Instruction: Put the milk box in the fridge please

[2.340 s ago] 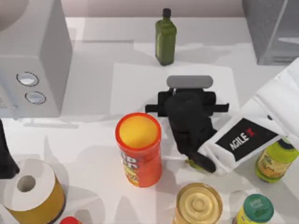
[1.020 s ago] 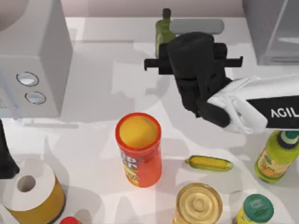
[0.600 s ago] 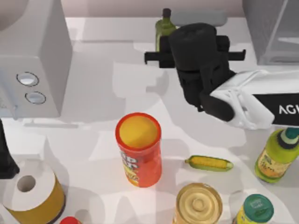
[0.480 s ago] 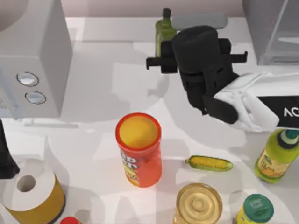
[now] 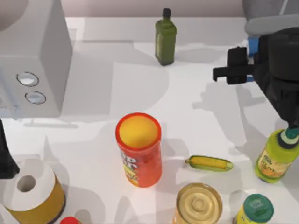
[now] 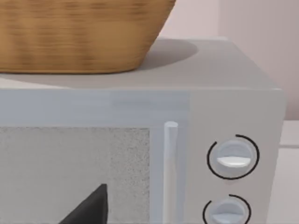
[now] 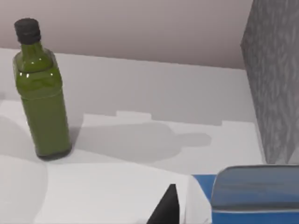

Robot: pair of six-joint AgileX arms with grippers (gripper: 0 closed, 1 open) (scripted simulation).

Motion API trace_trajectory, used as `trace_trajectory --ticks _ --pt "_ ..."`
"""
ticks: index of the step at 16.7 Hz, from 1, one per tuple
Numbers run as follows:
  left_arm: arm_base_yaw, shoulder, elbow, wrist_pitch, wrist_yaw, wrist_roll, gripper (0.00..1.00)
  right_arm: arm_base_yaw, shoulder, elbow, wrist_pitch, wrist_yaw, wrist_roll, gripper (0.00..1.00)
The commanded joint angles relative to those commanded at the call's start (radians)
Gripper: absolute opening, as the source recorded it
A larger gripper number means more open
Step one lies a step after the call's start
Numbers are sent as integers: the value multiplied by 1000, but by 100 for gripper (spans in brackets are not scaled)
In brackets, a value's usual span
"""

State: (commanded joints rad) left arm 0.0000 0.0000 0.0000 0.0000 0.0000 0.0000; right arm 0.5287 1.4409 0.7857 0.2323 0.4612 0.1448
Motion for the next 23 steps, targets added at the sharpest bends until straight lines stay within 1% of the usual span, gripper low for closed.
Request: trace_trajectory --ticks 4,7,10,13,15,18,23 --pt "0 0 0 0 0 0 100 -136 -342 -135 -25 -84 -40 0" --pt "0 0 0 0 0 0 100 -222 -684 -230 -43 -127 -52 0" --pt "0 0 0 0 0 0 100 -325 -1009 -398 -70 -203 -61 0" --pt "0 0 0 0 0 0 100 -427 -1245 -587 -116 -302 -85 0" --pt "0 0 0 0 0 0 100 -479 -1352 -686 -159 -370 -108 0" --pt "0 0 0 0 0 0 100 -524 -1433 -775 -223 -451 -139 0" --pt "0 0 0 0 0 0 100 -529 -1441 -786 -232 -461 -145 0"
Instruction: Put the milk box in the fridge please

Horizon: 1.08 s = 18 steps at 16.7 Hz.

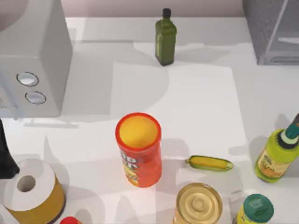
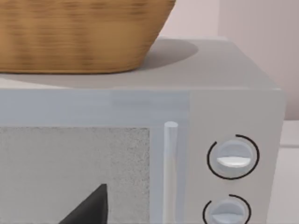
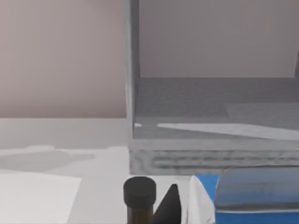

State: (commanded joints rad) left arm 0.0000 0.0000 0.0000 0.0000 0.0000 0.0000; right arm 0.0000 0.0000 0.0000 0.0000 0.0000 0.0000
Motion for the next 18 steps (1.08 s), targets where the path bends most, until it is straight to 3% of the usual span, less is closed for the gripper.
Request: trace_trajectory --ticks 8,18 --pt "0 0 0 0 0 0 100 -11 220 111 140 -52 15 0" --pt "0 0 0 0 0 0 100 -122 1218 527 654 -181 40 0"
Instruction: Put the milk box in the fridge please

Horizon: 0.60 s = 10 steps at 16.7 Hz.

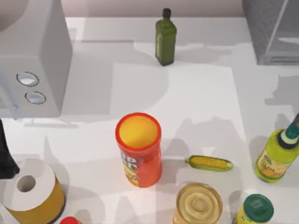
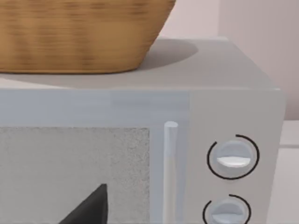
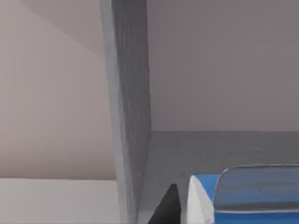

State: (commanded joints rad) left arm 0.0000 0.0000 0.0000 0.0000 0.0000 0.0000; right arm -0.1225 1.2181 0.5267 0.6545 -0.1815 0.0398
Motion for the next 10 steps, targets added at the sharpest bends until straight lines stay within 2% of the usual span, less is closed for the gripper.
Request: trace_trajectory --ticks 6,10 --pt "0 0 0 0 0 0 100 -93 620 274 333 -50 -10 0" --pt "0 0 0 0 0 0 100 -139 873 402 488 -68 -20 0"
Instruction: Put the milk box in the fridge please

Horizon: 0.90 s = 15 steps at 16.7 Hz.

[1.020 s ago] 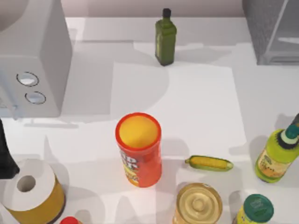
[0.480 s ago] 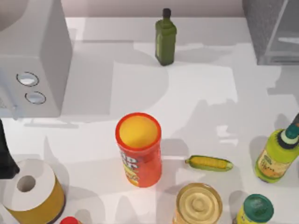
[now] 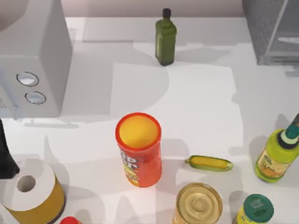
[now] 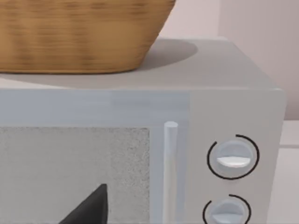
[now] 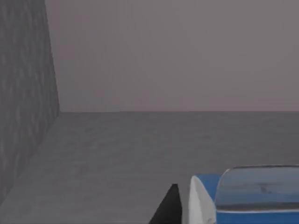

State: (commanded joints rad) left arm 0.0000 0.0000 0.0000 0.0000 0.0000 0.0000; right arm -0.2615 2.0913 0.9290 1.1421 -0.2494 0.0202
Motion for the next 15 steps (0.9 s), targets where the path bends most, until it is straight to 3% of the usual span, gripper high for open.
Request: trace_trajectory --ticks 10,15 --pt "0 0 0 0 0 0 100 -9 95 56 43 -6 -4 0" --pt "0 0 0 0 0 0 100 7 175 246 -54 9 -7 0"
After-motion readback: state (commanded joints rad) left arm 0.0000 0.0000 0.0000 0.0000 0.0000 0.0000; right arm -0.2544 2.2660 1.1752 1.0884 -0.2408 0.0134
